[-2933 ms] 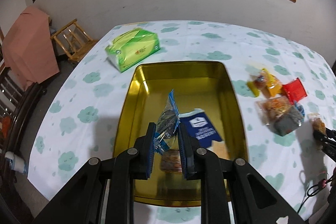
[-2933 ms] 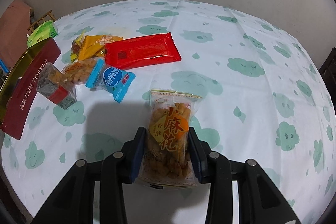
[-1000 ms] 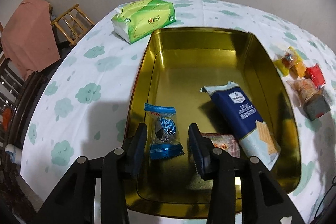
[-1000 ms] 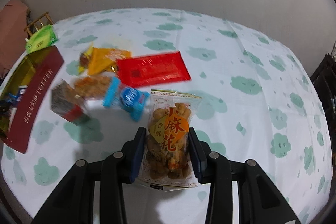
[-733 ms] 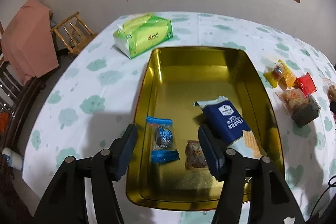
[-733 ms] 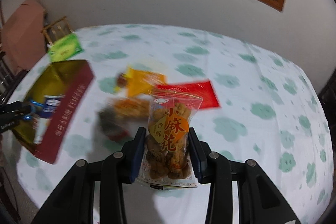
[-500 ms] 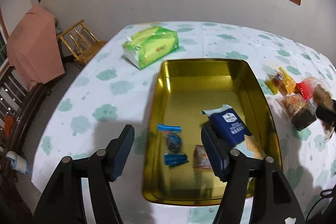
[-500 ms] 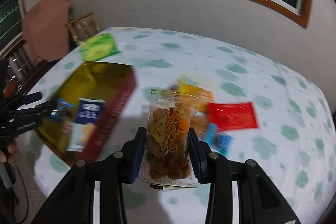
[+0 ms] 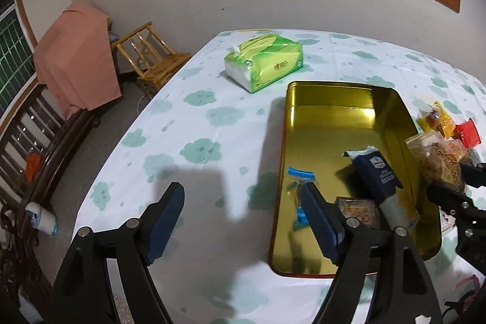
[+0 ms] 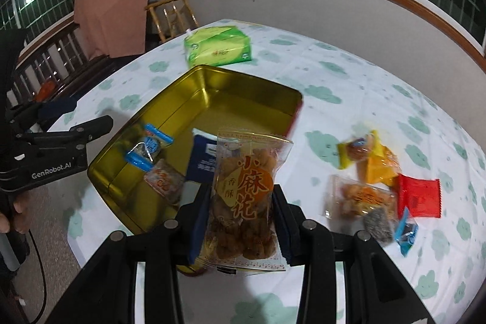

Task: Organize snacks
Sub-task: 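Carry the twist snack bag over the tin and release it with the right tool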

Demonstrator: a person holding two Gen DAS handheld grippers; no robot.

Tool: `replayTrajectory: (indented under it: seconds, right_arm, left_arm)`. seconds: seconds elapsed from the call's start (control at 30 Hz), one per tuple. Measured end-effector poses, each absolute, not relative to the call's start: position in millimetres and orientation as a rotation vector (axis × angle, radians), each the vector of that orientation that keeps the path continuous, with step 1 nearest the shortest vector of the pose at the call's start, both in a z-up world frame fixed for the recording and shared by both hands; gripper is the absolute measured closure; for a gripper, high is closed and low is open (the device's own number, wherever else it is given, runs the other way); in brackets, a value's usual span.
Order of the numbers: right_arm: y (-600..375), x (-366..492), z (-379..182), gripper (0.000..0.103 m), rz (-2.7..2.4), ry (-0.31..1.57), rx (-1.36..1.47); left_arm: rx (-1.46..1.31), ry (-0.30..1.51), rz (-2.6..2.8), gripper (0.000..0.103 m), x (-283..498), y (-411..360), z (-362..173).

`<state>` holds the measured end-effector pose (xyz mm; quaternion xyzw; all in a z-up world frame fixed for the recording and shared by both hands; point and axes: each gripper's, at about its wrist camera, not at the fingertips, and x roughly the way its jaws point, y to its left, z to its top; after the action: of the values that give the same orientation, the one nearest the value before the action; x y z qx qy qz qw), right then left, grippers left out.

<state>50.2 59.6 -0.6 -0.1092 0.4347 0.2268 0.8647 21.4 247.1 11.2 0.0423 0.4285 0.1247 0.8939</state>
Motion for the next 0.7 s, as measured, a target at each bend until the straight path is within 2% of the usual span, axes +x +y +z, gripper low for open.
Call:
replayTrajectory:
  seconds: [0.27,0.7]
  right_arm:
    - [81,58,-13,0.063,0.5,0.934,-0.26]
    - [106,65,-27,0.063,0.519,0.948,-0.293]
  left_arm:
    - [0.074,0.889,0.286,0.018,17,254,14]
    - [0.063,0.898,0.309,0.011,15,261,14]
